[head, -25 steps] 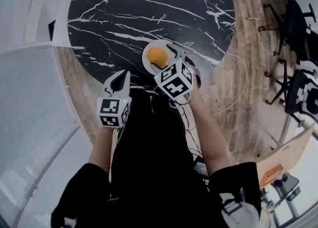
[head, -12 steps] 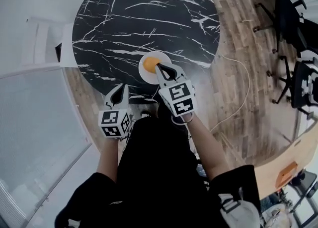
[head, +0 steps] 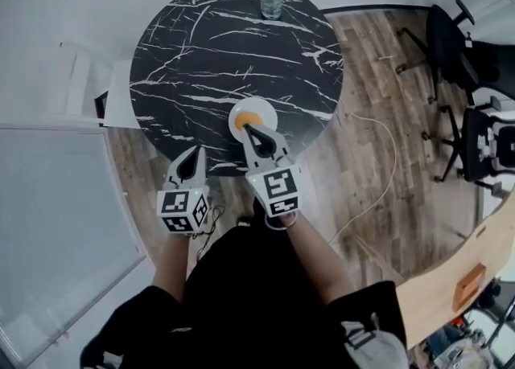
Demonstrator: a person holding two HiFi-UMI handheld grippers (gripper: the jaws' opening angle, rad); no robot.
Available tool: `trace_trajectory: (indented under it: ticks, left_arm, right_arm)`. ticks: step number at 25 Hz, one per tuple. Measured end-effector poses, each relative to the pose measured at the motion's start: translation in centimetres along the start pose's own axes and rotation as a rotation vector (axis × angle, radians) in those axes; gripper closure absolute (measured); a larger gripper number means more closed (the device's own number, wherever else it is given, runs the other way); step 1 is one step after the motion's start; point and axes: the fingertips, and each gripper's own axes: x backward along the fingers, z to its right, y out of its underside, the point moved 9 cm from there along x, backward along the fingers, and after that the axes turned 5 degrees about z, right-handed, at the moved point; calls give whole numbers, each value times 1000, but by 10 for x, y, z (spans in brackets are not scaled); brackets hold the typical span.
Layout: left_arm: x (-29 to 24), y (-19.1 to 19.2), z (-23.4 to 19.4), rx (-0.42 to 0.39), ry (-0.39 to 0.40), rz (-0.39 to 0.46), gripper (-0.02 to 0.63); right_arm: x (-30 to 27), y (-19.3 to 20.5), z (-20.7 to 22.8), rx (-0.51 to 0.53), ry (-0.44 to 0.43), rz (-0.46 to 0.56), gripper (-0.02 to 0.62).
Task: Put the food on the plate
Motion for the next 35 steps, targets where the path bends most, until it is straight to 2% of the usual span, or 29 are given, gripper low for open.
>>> trace_trajectory:
  ticks: [3,9,14,20,25,32,35]
  left_arm:
    - [27,-6,0,-8,-7,57,606]
    - [80,-39,10,-90,16,223,606]
    - [137,-60,23,-128,35,359,606]
    - [188,-69,35,-136,47,460,606]
    - [213,-83,43,-130,57,511,606]
    - [210,-101,52,-192,64,545,606]
    - [207,-105,56,-183,73,552,606]
  right_arm:
    - [19,-14,-22,59,24,52,598]
    - [69,-53,-61,160,98,182,598]
    - [125,-89,-102,205,157,314,598]
    - [175,-109,-134,230,214,410,598]
    - [202,-122,-143,258,228,420,598]
    - [206,-142,-138,314,225,452,598]
    - [207,-146,-133,330,227,449,598]
